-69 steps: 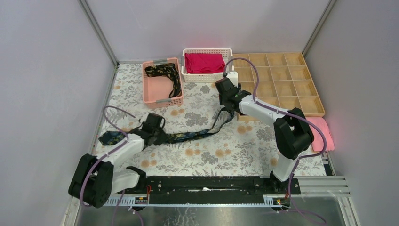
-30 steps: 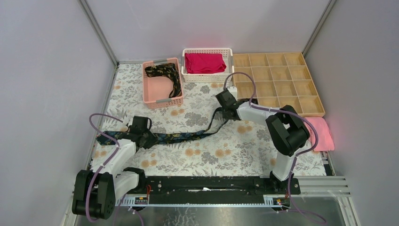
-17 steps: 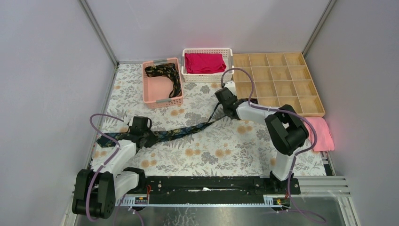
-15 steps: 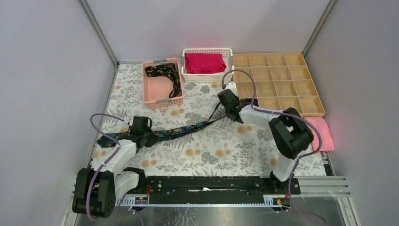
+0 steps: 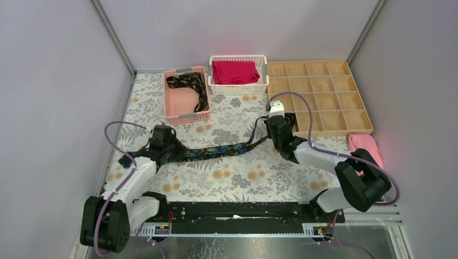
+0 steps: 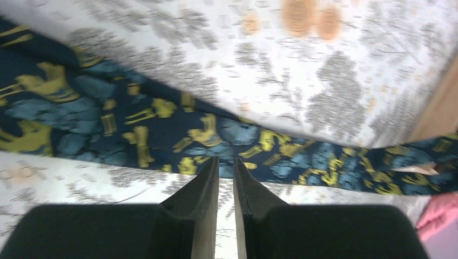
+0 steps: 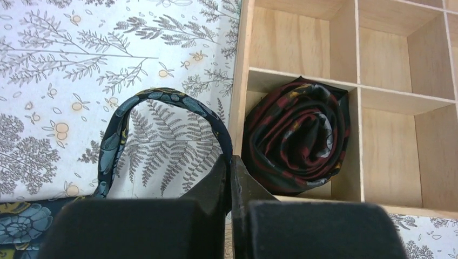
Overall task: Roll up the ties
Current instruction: Flatten out the tie at the center of the board.
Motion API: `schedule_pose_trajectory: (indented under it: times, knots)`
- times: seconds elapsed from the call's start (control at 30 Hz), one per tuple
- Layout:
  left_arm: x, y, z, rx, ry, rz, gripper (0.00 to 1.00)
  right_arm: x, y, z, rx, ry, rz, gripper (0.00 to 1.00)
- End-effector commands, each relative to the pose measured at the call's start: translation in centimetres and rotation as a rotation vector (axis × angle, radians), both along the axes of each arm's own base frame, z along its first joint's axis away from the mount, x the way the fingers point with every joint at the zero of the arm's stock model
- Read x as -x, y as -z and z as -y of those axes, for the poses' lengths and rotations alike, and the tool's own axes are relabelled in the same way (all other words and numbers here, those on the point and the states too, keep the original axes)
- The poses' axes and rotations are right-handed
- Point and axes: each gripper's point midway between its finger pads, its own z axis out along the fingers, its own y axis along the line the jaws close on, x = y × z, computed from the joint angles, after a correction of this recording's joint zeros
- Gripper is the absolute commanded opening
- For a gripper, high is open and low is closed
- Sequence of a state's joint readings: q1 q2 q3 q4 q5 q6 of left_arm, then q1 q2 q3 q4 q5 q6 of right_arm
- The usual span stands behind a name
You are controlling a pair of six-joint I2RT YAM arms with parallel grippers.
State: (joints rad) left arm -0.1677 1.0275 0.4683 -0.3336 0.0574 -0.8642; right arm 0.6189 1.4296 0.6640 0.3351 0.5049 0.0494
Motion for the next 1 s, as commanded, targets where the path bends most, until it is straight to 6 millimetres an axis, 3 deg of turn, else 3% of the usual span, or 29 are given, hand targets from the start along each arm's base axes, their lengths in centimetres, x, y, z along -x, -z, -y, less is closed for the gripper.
schedule_pose_trajectory:
  times: [0.0,0.17,0.47,0.6,0.83,0.97]
  knots:
    - [-1.8,-3.6,2.7,0.035,0.089,0.098,0.21,-0.4,-2.0,-1.2,-0.037,-0.046,0.097,0.0]
    - [-4.2,-5.9,7.1,0.1,0.172,0.176,0.22,0.8,-2.5,-1.9,-0.102,-0.106,0.155,0.0]
    - [-8.9,-5.3,14.8,0.163,0.329,0.206,0.21,3.6,-7.1,-6.1,-0.165,-0.278,0.257,0.0]
    - [-10.1,-4.6,17.4,0.193,0.384,0.2,0.21,4.7,-7.4,-8.6,-0.169,-0.367,0.232,0.02]
    - [-10.1,-2.9,17.9,0.202,0.389,0.175,0.2,5.7,-5.9,-12.1,-0.173,-0.462,0.195,0.02]
    - [-9.5,-3.3,14.6,0.073,0.287,0.16,0.18,6.9,-5.1,-14.4,-0.175,-0.525,0.172,0.03]
